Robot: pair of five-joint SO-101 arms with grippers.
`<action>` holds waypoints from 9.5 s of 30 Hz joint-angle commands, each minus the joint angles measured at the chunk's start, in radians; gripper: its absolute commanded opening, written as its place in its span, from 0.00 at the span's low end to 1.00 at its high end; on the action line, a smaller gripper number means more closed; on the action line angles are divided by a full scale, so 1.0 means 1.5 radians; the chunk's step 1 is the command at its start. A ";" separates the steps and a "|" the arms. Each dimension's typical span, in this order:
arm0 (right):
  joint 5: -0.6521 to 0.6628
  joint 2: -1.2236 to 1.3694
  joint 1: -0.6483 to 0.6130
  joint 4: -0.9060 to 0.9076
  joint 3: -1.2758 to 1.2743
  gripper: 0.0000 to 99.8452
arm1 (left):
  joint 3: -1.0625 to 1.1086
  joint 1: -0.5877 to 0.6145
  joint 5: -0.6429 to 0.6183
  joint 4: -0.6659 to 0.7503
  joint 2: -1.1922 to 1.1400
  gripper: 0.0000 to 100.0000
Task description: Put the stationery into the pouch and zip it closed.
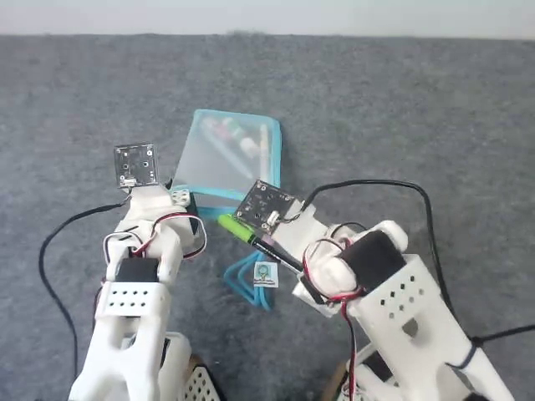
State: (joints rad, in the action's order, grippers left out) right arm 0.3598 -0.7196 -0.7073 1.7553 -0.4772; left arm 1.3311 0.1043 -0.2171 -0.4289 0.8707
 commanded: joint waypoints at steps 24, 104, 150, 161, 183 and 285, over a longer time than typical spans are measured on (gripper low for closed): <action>-0.202 0.613 0.054 0.005 0.707 0.01 | 0.005 -0.087 0.047 0.016 0.008 0.01; -0.005 0.005 -0.054 -0.424 0.004 0.01 | -0.032 -0.083 0.048 -0.041 0.003 0.01; 0.189 -0.033 0.008 -0.477 -0.222 0.46 | -0.035 -0.069 0.048 -0.044 0.003 0.01; 0.191 0.111 0.013 -0.597 -0.210 0.44 | -0.036 -0.070 0.048 -0.044 0.003 0.01; 0.062 0.162 0.063 -0.629 -0.128 0.01 | -0.036 -0.070 0.050 -0.044 0.008 0.02; 0.089 0.252 0.022 -0.651 0.025 0.01 | -0.140 0.060 0.123 -0.320 0.269 0.09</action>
State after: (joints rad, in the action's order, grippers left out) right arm 0.5562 -0.3360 -0.7242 0.7917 -0.4956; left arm 1.1316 0.1964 -0.0391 -0.9214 1.2804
